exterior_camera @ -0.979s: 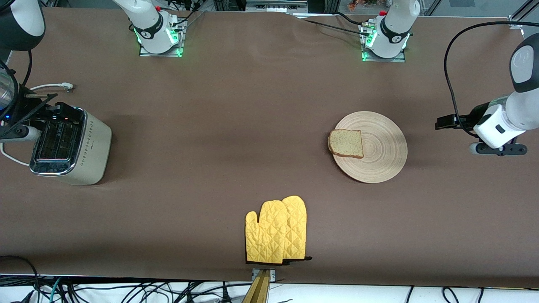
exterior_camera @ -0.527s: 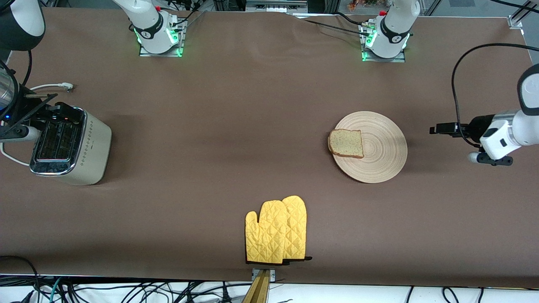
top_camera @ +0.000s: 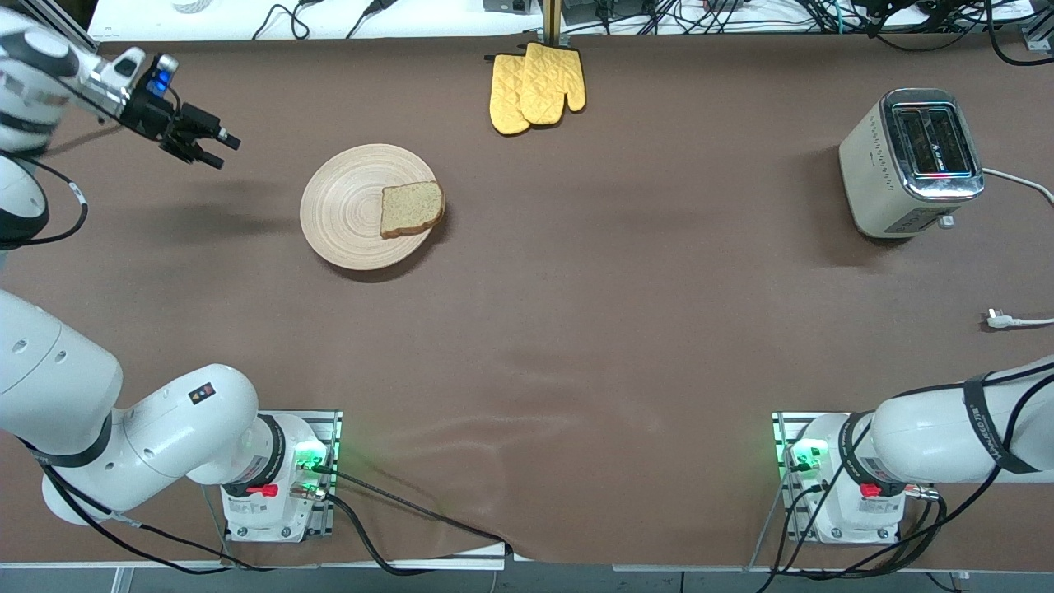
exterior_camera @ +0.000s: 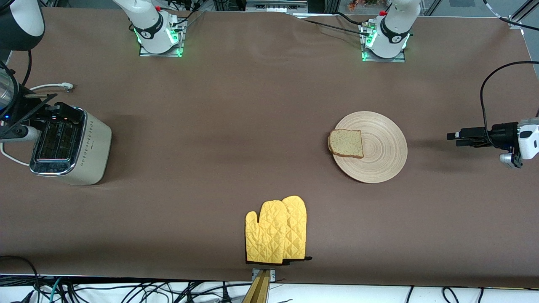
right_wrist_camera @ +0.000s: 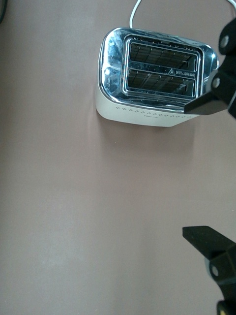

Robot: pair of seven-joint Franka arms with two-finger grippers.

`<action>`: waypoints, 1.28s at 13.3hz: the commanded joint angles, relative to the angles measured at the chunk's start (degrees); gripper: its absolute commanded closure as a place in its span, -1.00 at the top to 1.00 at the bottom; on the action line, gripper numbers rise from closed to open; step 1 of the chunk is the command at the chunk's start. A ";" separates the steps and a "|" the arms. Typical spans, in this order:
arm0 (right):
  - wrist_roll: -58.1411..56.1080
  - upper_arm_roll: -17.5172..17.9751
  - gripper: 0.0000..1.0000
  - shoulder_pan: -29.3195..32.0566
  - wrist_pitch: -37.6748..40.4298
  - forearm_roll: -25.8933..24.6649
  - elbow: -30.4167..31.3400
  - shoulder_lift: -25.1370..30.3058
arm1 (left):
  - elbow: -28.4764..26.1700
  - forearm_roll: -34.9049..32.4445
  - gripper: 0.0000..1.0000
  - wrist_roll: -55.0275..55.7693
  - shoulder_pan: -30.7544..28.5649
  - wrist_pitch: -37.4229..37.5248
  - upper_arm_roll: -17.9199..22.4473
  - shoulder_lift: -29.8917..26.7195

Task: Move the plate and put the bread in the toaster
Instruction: 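Move the left gripper toward the rim of the wooden plate, then grasp the wooden plate rim with the left gripper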

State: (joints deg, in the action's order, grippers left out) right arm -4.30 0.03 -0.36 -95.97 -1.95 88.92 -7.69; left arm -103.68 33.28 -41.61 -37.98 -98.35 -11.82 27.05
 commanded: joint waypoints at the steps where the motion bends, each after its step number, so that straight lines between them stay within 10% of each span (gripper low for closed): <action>1: 0.43 0.59 1.00 0.80 0.34 0.81 -0.86 -0.21 | -8.27 7.39 1.00 -8.46 -1.66 -6.13 -0.84 0.19; 6: 0.52 0.59 1.00 0.80 0.25 0.81 -0.86 -0.22 | -13.38 22.24 0.86 -21.38 -2.36 -9.14 -0.75 8.35; 11: 0.52 0.59 1.00 0.89 0.25 0.90 -0.86 -0.22 | -13.48 23.32 0.57 -24.30 -1.75 -10.72 -0.84 12.05; 17: 0.44 0.59 1.00 0.89 0.25 0.90 -0.86 -0.22 | -13.04 23.05 -0.93 -23.43 3.87 -10.46 -0.84 12.41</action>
State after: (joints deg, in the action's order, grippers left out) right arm -4.30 0.03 -0.18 -96.00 -1.95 88.92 -7.76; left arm -116.99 55.13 -63.62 -35.33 -108.51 -12.88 39.31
